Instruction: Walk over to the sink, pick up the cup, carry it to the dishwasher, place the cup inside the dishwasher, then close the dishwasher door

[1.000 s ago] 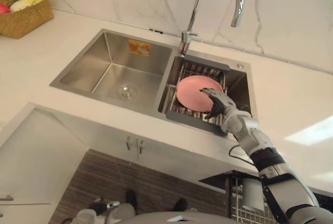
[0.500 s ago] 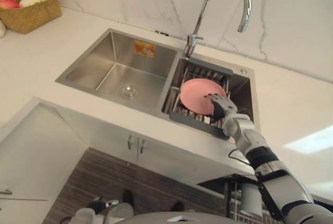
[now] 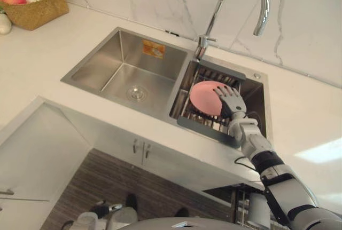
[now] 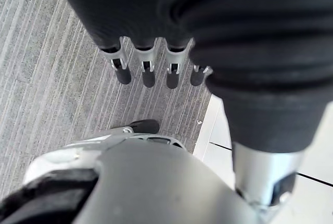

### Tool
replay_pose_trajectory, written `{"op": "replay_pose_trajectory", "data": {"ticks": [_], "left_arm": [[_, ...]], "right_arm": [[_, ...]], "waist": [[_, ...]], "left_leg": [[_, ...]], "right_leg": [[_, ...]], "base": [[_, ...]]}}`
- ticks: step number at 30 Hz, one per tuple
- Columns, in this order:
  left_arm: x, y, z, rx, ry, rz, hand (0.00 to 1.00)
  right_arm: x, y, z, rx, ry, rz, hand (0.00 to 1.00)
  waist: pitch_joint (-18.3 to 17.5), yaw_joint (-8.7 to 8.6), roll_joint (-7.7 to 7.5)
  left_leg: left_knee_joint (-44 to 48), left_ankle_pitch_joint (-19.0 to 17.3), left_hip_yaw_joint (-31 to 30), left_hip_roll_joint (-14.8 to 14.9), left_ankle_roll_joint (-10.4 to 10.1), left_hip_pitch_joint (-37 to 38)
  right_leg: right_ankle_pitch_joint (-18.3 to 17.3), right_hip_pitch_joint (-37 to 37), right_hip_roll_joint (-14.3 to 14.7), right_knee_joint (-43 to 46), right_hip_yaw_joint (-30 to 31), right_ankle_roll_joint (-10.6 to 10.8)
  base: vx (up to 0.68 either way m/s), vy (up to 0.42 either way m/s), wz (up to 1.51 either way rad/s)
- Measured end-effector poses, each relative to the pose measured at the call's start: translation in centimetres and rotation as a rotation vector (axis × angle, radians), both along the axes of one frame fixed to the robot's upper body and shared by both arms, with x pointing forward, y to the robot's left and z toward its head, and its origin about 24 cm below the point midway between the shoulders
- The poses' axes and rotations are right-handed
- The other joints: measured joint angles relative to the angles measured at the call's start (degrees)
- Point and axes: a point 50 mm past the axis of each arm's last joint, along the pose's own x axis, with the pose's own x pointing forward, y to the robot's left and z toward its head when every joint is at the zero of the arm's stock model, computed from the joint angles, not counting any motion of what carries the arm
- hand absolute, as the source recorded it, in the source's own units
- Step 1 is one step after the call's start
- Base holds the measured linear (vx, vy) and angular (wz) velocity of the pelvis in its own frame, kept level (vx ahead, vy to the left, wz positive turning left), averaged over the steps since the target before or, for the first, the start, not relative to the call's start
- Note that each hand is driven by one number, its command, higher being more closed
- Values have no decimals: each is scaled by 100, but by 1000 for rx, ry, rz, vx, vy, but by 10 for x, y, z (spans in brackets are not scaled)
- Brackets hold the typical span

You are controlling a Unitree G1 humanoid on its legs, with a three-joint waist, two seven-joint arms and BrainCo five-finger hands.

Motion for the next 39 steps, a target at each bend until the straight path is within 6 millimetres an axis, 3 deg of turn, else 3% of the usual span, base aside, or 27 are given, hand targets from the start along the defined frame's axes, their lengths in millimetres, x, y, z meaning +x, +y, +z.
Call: {"op": "replay_pose_trajectory", "data": {"ticks": [20,29,39], "left_arm": [[-1,1,0,-12,-25,13,0],[-3,-2,0,-17,-33,14,0],[-10,-2,-1,-17,-24,17,0]], "right_arm": [[-4,5,0,24,-159,18,0],[-5,1,4,59,-266,-14,0],[-5,-10,12,117,-309,-80,0]], "waist": [[46,35,33],[110,144,127],[120,152,149]], "left_leg": [[25,-25,30,16,-39,52],[24,-75,20,25,-49,50],[29,-30,-3,-7,12,68]], "right_leg": [[-39,40,0,43,-7,10],[-202,8,-40,219,27,10],[-230,-72,-96,379,42,48]], "base": [[5,-1,1],[0,-1,-1],[55,-6,0]]}}
